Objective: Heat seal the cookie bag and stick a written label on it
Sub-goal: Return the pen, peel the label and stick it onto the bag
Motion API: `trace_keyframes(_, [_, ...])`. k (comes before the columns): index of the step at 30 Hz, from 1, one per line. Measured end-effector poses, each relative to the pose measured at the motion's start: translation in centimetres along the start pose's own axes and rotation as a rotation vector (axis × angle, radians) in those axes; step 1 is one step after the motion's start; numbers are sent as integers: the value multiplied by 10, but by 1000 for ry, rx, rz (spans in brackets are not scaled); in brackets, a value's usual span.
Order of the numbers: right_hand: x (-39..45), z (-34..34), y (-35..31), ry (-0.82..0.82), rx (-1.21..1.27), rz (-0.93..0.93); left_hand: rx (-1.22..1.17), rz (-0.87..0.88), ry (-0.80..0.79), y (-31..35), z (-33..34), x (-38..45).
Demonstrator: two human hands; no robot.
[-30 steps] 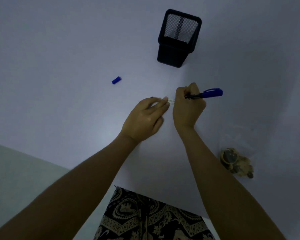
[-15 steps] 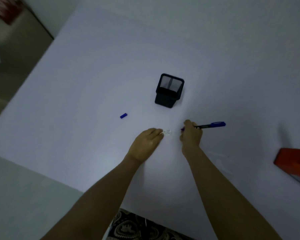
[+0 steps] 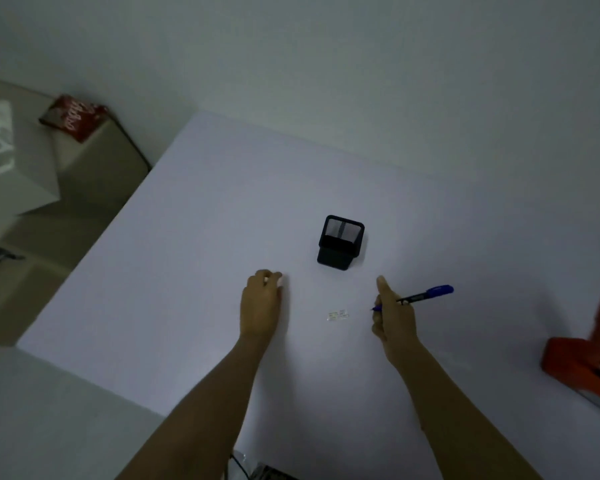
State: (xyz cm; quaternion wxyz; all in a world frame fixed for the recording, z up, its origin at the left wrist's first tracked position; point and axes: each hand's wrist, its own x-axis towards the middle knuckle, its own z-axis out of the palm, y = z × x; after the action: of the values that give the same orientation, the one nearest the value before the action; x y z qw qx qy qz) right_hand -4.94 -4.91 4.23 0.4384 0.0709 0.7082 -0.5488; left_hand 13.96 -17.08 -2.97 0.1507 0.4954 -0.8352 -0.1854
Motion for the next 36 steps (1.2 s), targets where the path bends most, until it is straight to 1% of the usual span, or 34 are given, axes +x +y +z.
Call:
trace_keyframes(2, [-4, 7, -6, -55, -21, -25, 4, -168, -55, -15, -6, 9])
trace_keyframes(4, [-7, 15, -11, -100, -26, -27, 15, -248, -113, -23, -8, 16])
trace_keyframes(6, [-9, 22, -15, -134, -11, 2, 27, -231, -150, -25, -8, 21])
trace_keyframes(9, [-12, 31, -21, -180, 57, 76, -16, -199, -191, -26, -7, 25])
trace_keyframes(10, [-14, 33, -23, -192, 76, 95, -50, -208, -200, -24, -8, 27])
trace_keyframes(12, [-18, 37, -31, -224, 98, 107, -194, -231, -198, -10, -16, 32])
trace_keyframes(13, [-21, 40, -37, -253, 105, 100, -285, -212, -191, 1, -24, 37])
trace_keyframes(15, [-29, 47, -53, -312, 138, 69, -450, -122, -167, 29, -47, 46])
trace_keyframes(17, [-42, 55, -75, -349, 191, 18, -581, -47, -110, 59, -79, 56])
trace_keyframes(21, [-74, 70, -130, -438, 273, -160, -739, 48, -1, 108, -148, 76])
trace_keyframes(24, [-99, 75, -166, -487, 280, -305, -766, 124, 46, 130, -185, 86])
trace_keyframes(28, [-122, 75, -192, -504, 244, -420, -755, 206, 103, 146, -212, 89])
trace_keyframes(31, [-133, 72, -200, -504, 213, -466, -729, 262, 141, 155, -226, 88])
trace_keyframes(36, [-142, 66, -206, -520, 177, -503, -681, 352, 158, 164, -238, 84])
